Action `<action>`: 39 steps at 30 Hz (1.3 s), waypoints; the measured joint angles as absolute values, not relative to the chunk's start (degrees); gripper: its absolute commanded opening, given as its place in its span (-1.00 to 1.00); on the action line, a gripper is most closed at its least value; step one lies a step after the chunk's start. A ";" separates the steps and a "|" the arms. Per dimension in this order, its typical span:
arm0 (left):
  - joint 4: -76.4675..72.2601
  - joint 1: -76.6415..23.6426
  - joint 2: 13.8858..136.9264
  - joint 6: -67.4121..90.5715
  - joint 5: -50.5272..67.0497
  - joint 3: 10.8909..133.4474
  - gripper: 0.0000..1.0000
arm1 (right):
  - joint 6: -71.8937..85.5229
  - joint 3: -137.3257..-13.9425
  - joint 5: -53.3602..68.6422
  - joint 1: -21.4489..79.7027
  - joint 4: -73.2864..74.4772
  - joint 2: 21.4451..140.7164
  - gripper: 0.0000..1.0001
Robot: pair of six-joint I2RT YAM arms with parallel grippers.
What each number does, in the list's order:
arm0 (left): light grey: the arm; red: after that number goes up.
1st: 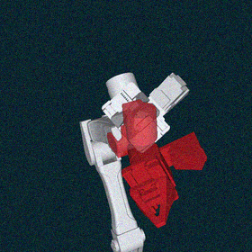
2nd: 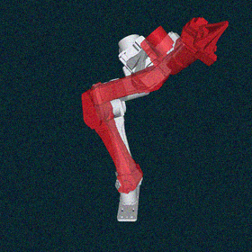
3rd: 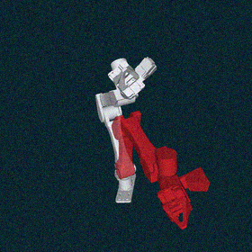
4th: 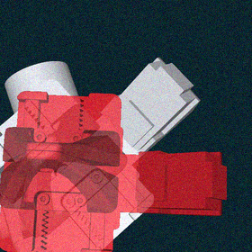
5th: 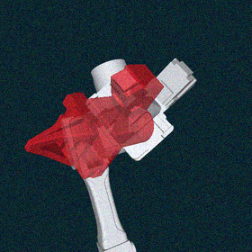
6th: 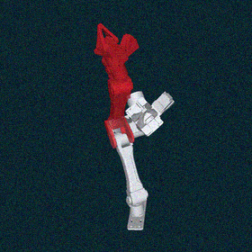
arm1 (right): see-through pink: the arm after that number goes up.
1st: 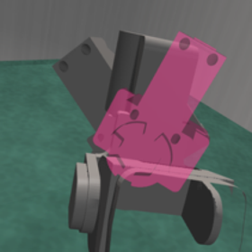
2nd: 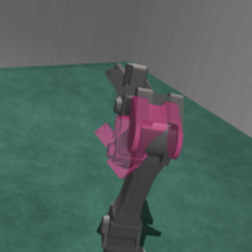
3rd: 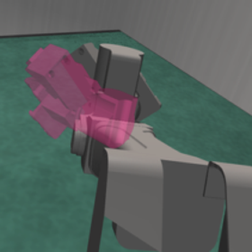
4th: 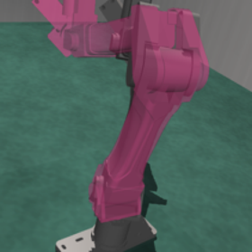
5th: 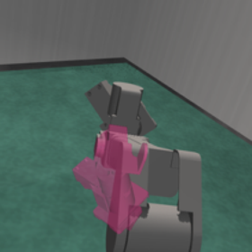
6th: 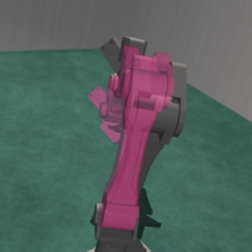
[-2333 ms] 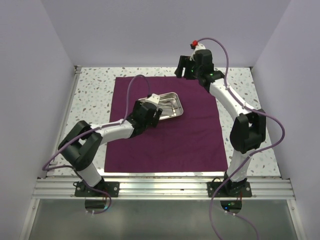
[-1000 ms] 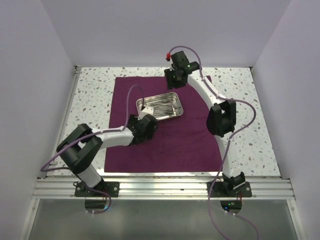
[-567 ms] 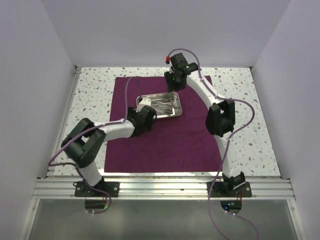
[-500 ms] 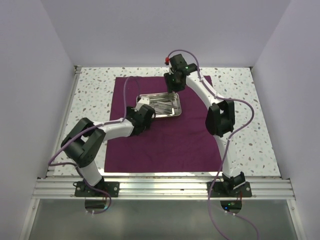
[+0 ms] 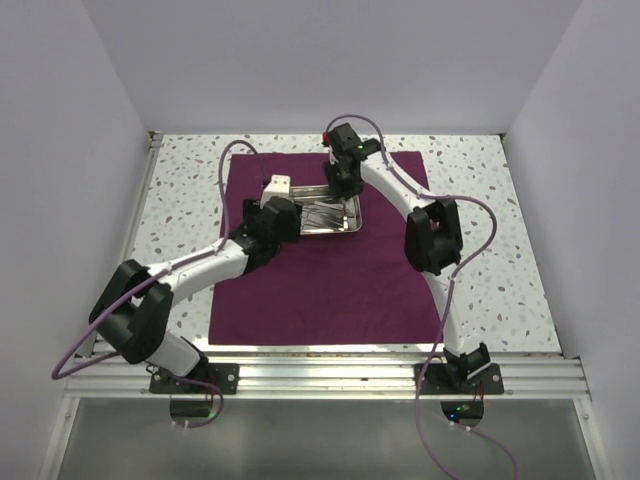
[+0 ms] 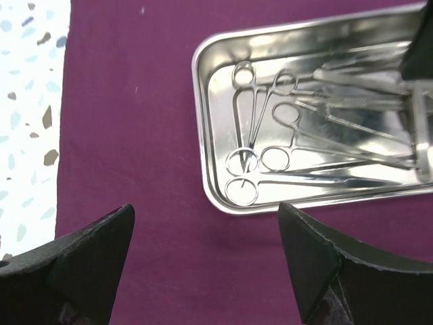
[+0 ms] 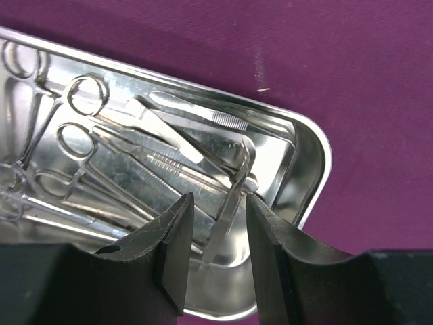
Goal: Open and lay out the surgical kit
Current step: Pick up the medical item from the container.
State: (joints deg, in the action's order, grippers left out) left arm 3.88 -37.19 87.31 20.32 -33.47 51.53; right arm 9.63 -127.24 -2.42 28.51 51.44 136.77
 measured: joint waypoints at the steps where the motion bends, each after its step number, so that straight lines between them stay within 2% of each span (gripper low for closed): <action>1: 3.62 -37.19 86.04 20.29 -33.23 51.53 0.82 | 9.76 -127.24 -2.76 28.58 51.42 137.03 -0.20; 14: 2.72 -37.19 82.37 20.32 -31.18 48.95 0.81 | 12.64 -126.89 -8.88 29.08 48.80 141.14 -0.32; 22: 1.76 -37.19 82.39 19.99 -30.57 48.95 0.81 | 13.10 -125.99 -10.37 29.21 46.61 141.05 -1.00; 32: 1.54 -37.19 84.77 18.41 -30.35 52.31 0.83 | 13.45 -126.13 -11.14 29.54 47.31 140.22 -1.00; 39: 1.10 -37.04 85.97 16.27 -29.06 58.81 0.85 | 12.69 -132.00 -14.68 31.90 53.56 138.89 -1.00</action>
